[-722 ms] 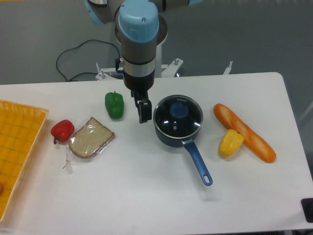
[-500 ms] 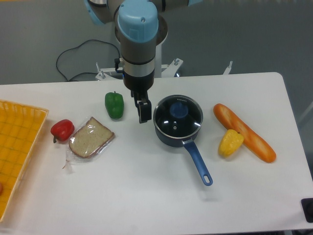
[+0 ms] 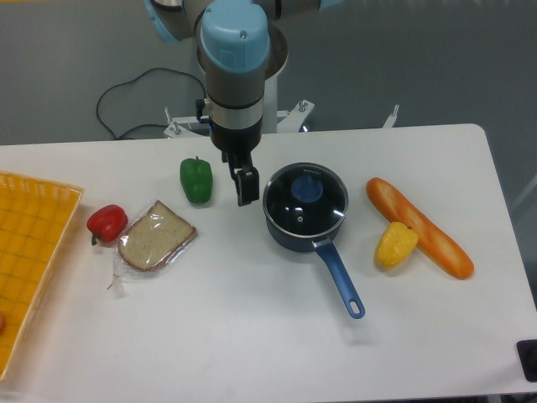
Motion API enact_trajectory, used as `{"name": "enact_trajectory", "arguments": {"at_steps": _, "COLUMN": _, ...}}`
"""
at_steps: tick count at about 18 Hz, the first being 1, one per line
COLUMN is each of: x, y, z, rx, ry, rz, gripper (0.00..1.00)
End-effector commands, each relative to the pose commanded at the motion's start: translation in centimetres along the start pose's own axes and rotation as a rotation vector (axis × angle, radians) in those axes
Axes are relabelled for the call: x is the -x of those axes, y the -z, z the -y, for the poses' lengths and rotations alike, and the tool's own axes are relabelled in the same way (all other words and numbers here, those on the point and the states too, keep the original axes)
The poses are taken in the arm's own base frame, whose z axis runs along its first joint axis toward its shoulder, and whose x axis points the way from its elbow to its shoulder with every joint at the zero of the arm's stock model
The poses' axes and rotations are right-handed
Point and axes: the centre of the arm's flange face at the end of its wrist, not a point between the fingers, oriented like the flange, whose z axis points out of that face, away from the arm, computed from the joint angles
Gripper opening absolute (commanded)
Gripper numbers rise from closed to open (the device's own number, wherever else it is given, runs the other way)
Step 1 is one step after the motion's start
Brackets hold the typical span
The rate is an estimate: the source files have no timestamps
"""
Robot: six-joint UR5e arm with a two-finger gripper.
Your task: Open the lid
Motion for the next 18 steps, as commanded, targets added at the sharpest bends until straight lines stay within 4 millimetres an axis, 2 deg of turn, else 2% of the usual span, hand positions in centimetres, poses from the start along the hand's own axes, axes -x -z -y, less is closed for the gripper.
{"name": "enact_trajectory", "arguments": {"at_steps": 7, "x": 0.5, "y": 0.7, "z": -0.2, "rx": -0.002, "ry": 0.027, "rz": 0.025, "gripper": 1.00}}
{"name": "enact_trajectory", "arguments": {"at_steps": 10, "x": 2.0, "y": 2.2, "z": -0.1, "rx": -0.008, "ry": 0.094, "rz": 0.056, "gripper": 1.00}}
{"name": "enact_trajectory", "arguments": {"at_steps": 13, "x": 3.6, "y": 1.3, "z": -2.6, "rx": 0.003, "ry": 0.167, "rz": 0.037, "gripper": 1.00}}
{"name": "enact_trajectory", "arguments": {"at_steps": 18, "x": 5.4, "y": 1.7, "z": -9.9, "rx": 0.042, "ry": 0.348, "rz": 0.038, "gripper": 1.00}}
